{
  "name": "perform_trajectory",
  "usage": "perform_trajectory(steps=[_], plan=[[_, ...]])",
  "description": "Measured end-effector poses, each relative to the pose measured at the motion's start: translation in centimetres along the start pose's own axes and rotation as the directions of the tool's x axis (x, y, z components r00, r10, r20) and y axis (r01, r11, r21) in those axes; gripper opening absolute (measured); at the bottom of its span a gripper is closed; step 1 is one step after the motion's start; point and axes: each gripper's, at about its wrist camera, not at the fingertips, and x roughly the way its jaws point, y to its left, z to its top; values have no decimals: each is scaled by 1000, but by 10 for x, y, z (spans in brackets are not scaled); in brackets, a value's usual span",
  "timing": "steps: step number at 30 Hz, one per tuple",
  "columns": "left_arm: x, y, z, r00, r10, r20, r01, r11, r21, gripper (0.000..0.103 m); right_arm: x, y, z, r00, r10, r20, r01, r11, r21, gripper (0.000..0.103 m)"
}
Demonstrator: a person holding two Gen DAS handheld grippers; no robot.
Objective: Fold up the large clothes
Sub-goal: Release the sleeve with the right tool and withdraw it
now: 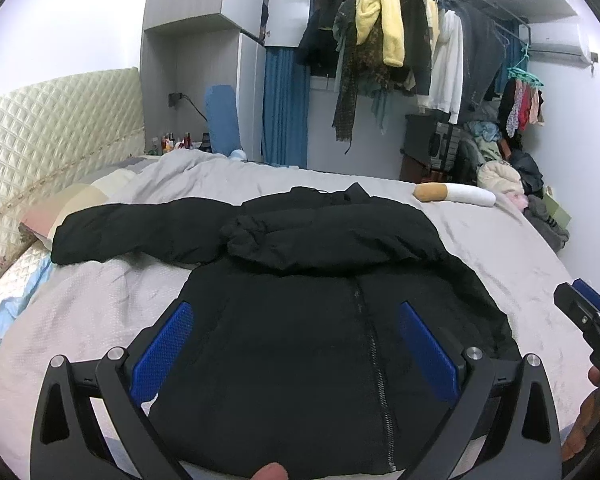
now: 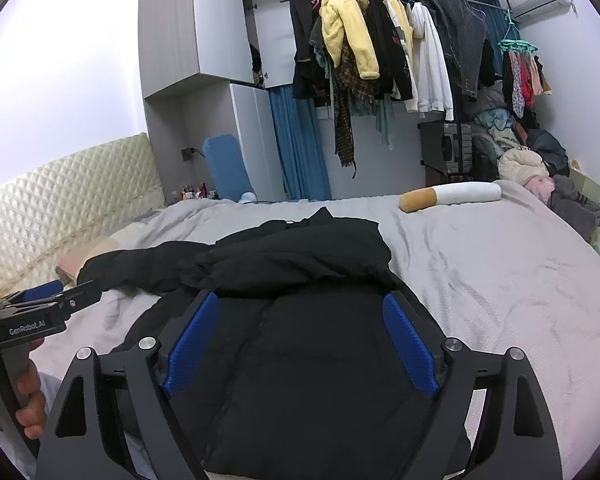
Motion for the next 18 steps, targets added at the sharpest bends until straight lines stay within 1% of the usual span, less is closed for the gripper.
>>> perform_trajectory(steps=[4,6,7,8,9,11,12,14,18], plan=[[3,18,0,1000,-15,-8,15,1000,-28,103,1,-2,-2,1000,-6,-10,6,1000,-3,85],[6,33,1,1000,-19,-19,18,998,-56,103,2,-2,-4,1000,-5,-19,5,1000,-4,86],[7,39,0,999,-34,-32,32,997,-65,103,2,-3,-4,1000,-4,-22,4,1000,-6,87],[10,46,0,997,-51,-50,47,996,-72,103,2,-3,-4,1000,-3,-24,3,1000,-8,89],[12,52,0,997,-55,-61,50,996,-79,103,2,-2,-5,1000,-4,-24,4,1000,-10,96],[17,68,-1,996,-55,-77,49,995,-89,103,2,-1,-5,1000,-9,-18,9,1000,-12,102],[17,76,-2,995,-52,-80,45,995,-91,102,1,-1,-5,1000,-12,-16,12,1000,-13,103],[18,97,1,997,-24,-73,16,994,-104,102,2,-1,-7,1000,-14,-22,13,1000,-18,103],[21,147,16,999,-2,-50,-6,987,-163,102,9,-1,-8,998,-21,-50,21,1000,-16,103]])
